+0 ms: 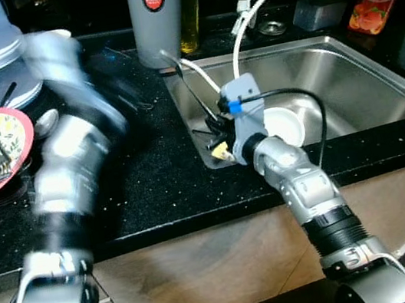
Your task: Kitchen organization
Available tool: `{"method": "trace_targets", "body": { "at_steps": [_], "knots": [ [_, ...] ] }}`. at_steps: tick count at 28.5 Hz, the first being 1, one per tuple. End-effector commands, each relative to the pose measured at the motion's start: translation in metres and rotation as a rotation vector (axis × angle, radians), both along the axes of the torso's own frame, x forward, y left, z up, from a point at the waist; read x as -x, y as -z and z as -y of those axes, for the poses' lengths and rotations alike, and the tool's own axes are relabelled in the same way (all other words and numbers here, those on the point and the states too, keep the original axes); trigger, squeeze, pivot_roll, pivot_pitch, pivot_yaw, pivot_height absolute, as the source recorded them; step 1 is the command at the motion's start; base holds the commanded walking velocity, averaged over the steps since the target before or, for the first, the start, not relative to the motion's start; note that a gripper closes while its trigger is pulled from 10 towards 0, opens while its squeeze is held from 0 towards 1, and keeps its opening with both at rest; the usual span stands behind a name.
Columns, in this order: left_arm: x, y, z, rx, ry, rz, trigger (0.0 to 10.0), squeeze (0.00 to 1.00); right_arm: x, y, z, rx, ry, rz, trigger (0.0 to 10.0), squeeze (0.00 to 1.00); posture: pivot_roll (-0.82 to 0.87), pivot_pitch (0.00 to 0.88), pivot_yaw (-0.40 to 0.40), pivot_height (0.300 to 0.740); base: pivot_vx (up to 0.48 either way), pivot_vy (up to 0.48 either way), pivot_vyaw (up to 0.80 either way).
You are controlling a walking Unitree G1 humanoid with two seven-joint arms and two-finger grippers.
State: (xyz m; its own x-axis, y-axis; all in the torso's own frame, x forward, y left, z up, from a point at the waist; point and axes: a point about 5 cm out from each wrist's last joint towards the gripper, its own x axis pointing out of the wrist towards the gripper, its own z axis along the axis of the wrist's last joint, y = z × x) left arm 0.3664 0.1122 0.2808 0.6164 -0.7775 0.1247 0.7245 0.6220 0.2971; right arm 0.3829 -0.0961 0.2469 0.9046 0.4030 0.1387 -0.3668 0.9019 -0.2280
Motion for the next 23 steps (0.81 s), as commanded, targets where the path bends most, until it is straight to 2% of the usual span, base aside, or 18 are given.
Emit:
{"method": "trace_targets", "body": {
  "at_steps": [1, 4, 5, 6, 8, 12, 13, 19, 21, 22, 23],
  "knots": [
    [0.004, -0.001, -0.003, -0.093, 0.002, 0.017, 10.0, 0.00, -0.003, 0.011, 0.009, 0.016, 0.049, -0.028, 10.0, 0.00, 0.12, 0.136, -0.005, 0.740, 0.000, 0.000, 0.00],
    [0.004, -0.001, -0.003, -0.093, 0.002, 0.017, 10.0, 0.00, -0.003, 0.011, 0.009, 0.016, 0.049, -0.028, 10.0, 0.00, 0.12, 0.136, -0.005, 0.740, 0.000, 0.000, 0.00],
    [0.005, 0.003, -0.006, -0.128, 0.007, -0.003, 10.0, 0.00, -0.005, 0.013, 0.012, 0.018, 0.068, -0.033, 10.0, 0.00, 0.12, 0.136, -0.005, 0.740, 0.000, 0.000, 0.00],
    [0.008, 0.005, -0.011, -0.152, 0.001, -0.033, 10.0, 0.00, -0.007, 0.017, 0.015, 0.022, 0.092, -0.046, 10.0, 1.00, 0.12, 0.136, -0.005, 0.740, 0.000, 0.000, 0.00],
    [0.011, 0.004, -0.023, -0.169, -0.029, -0.039, 10.0, 0.00, -0.010, 0.020, 0.021, 0.028, 0.141, -0.053, 10.0, 1.00, 0.13, 0.144, -0.012, 0.740, 0.000, 0.000, 0.00],
    [0.011, 0.000, -0.029, -0.172, -0.056, -0.029, 10.0, 0.00, -0.012, 0.021, 0.024, 0.030, 0.169, -0.056, 10.0, 1.00, 0.13, 0.144, -0.012, 0.740, 0.000, 0.000, 0.00],
    [0.011, -0.002, -0.032, -0.173, -0.075, -0.030, 10.0, 0.00, -0.014, 0.022, 0.025, 0.034, 0.177, -0.062, 10.0, 0.03, 0.13, 0.144, -0.012, 0.740, 0.000, 0.000, 0.00],
    [0.006, -0.011, -0.043, -0.143, -0.186, -0.020, 10.0, 0.00, -0.018, 0.020, 0.031, 0.000, 0.219, -0.043, 10.0, 0.00, 0.13, 0.149, -0.015, 0.740, 0.000, 0.000, 0.00],
    [0.002, -0.019, -0.047, -0.050, -0.241, 0.000, 10.0, 0.00, -0.019, 0.011, 0.034, -0.063, 0.236, -0.006, 10.0, 0.00, 0.13, 0.149, -0.015, 0.740, 0.000, 0.000, 0.00],
    [0.003, -0.026, -0.049, 0.020, -0.250, 0.028, 10.0, 0.00, -0.019, 0.004, 0.036, -0.141, 0.228, 0.014, 10.0, 0.00, 0.13, 0.153, -0.011, 0.740, 0.000, 0.000, 0.00],
    [0.003, -0.026, -0.049, 0.020, -0.250, 0.028, 10.0, 0.00, -0.019, 0.004, 0.036, -0.141, 0.228, 0.014, 10.0, 0.00, 0.13, 0.153, -0.011, 0.740, 0.000, 0.000, 0.00]
  ]
}}
